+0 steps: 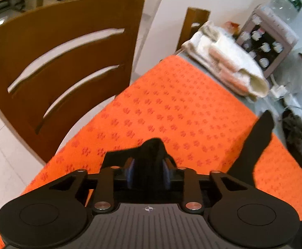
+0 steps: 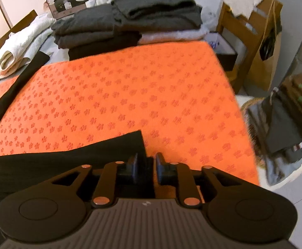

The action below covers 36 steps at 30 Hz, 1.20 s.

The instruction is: Fold clothes

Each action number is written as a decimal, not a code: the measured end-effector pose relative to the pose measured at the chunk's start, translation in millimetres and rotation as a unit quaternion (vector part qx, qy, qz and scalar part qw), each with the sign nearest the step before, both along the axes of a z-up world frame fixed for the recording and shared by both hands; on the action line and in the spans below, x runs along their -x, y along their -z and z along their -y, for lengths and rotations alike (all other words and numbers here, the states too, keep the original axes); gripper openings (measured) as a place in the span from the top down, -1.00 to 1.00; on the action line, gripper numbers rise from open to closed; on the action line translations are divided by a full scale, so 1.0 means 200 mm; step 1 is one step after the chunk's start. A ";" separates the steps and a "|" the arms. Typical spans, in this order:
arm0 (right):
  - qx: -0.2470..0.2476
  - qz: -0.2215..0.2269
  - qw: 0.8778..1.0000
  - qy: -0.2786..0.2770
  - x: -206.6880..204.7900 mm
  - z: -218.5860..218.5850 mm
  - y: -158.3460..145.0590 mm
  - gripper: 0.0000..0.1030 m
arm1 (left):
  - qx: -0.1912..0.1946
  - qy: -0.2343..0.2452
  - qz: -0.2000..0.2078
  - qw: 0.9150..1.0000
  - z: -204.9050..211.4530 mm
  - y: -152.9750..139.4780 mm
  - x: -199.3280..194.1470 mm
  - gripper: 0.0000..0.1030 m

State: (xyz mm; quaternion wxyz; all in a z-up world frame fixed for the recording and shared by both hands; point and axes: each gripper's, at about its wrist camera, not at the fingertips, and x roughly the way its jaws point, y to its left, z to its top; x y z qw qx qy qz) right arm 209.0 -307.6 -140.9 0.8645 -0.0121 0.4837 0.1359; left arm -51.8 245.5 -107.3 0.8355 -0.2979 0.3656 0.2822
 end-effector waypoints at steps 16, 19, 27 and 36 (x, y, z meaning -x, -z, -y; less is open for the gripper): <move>-0.012 0.042 0.994 -0.097 0.39 0.07 -0.22 0.36 | -0.060 0.009 0.008 0.998 0.17 -0.29 0.53 0.18; -0.008 0.035 0.993 -0.116 0.51 0.10 -0.19 0.36 | -0.066 0.018 0.002 0.998 0.25 -0.29 0.67 0.14; 0.009 0.033 0.992 -0.124 0.91 0.18 -0.16 0.36 | -0.063 0.072 -0.003 0.995 0.48 -0.18 0.99 0.08; 0.045 0.029 0.984 -0.172 1.29 0.27 -0.15 0.36 | 0.000 0.135 0.009 0.991 0.67 0.01 1.20 -0.06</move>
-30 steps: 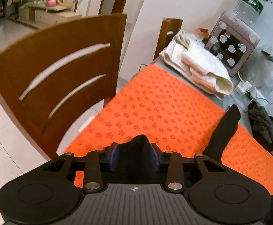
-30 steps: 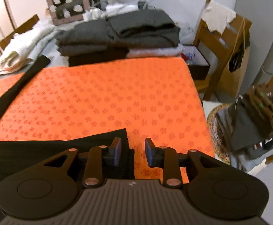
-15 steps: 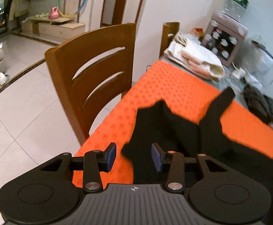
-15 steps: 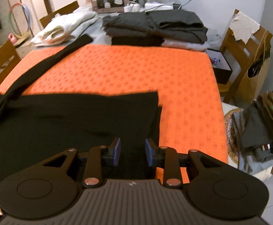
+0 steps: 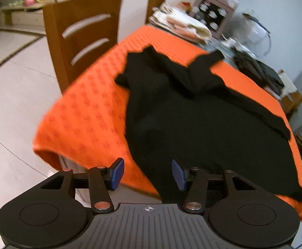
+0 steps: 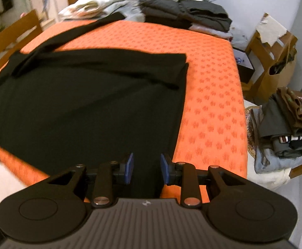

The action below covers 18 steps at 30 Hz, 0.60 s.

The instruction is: Fold clothes

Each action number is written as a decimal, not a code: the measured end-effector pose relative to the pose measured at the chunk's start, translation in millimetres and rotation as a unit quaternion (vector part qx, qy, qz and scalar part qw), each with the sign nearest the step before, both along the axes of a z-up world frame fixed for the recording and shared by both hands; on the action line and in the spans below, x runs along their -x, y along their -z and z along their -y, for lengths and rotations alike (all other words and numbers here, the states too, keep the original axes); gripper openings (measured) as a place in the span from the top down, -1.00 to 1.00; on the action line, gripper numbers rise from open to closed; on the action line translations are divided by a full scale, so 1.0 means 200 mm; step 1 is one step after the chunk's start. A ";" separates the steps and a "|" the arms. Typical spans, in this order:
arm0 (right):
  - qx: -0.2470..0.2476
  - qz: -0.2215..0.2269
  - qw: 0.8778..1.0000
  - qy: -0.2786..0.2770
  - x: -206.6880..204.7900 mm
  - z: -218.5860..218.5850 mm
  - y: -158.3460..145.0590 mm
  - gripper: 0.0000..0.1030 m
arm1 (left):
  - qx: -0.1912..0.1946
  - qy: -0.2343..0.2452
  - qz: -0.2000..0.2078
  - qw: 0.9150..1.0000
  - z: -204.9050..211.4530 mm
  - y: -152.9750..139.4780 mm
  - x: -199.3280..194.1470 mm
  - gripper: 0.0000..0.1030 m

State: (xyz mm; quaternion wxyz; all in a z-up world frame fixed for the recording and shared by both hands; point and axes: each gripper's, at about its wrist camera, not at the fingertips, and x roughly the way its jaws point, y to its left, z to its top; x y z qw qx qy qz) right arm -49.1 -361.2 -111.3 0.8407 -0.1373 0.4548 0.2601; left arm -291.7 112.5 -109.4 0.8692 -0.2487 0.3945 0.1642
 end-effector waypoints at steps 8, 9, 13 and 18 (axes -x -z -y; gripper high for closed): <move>0.034 -0.005 0.998 -0.062 0.21 -0.01 0.04 0.36 | 0.013 0.036 -0.025 0.999 0.11 0.14 -0.01 -0.08; 0.041 -0.004 0.997 -0.070 0.22 -0.02 0.05 0.36 | 0.012 0.039 -0.026 0.999 0.12 0.16 -0.02 -0.08; 0.062 -0.001 0.993 -0.102 0.27 -0.03 0.08 0.36 | 0.022 0.038 -0.024 0.999 0.13 0.19 -0.05 -0.08; 0.076 -0.005 0.991 -0.114 0.28 -0.03 0.11 0.36 | 0.047 0.016 -0.022 0.999 0.13 0.23 -0.07 -0.07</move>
